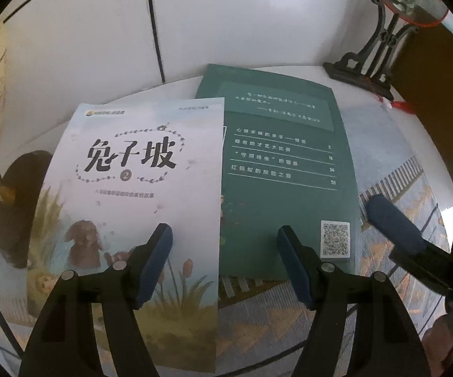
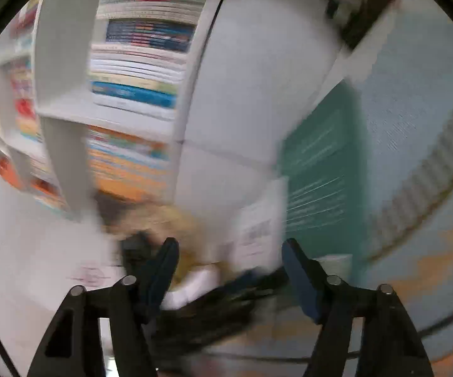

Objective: Organize books
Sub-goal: 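Grasp the dark green book edge with the right gripper and lift it upright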

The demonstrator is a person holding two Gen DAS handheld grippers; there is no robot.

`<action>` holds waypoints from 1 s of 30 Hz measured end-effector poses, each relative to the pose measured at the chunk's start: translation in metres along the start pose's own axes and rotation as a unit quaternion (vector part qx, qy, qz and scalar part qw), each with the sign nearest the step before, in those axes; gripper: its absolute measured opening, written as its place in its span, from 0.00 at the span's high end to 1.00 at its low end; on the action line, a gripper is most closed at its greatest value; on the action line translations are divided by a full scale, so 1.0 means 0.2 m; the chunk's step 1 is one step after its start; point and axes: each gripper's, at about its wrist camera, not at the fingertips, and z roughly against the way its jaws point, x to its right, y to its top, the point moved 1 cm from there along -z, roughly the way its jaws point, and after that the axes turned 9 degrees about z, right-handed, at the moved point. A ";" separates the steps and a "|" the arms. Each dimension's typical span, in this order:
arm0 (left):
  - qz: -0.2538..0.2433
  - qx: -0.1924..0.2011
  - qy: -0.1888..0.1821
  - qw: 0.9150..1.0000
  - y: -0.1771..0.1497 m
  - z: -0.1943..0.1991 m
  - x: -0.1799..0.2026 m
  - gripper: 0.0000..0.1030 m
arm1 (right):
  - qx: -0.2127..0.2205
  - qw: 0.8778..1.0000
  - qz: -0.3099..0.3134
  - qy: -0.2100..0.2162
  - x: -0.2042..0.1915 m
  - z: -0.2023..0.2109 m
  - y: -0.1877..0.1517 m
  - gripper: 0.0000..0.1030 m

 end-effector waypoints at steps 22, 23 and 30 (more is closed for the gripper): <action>-0.022 -0.014 -0.053 0.998 0.01 -0.01 -0.02 0.25 | -0.009 0.991 -0.008 -0.131 0.03 -0.03 0.03 0.00; -0.026 -0.013 -0.049 0.998 0.01 -0.01 -0.02 0.25 | -0.010 0.991 -0.004 -0.130 0.02 -0.03 0.03 0.00; -0.016 -0.010 -0.060 0.998 0.01 -0.01 -0.03 0.21 | 0.020 0.998 -0.028 -0.053 0.05 0.02 0.04 0.00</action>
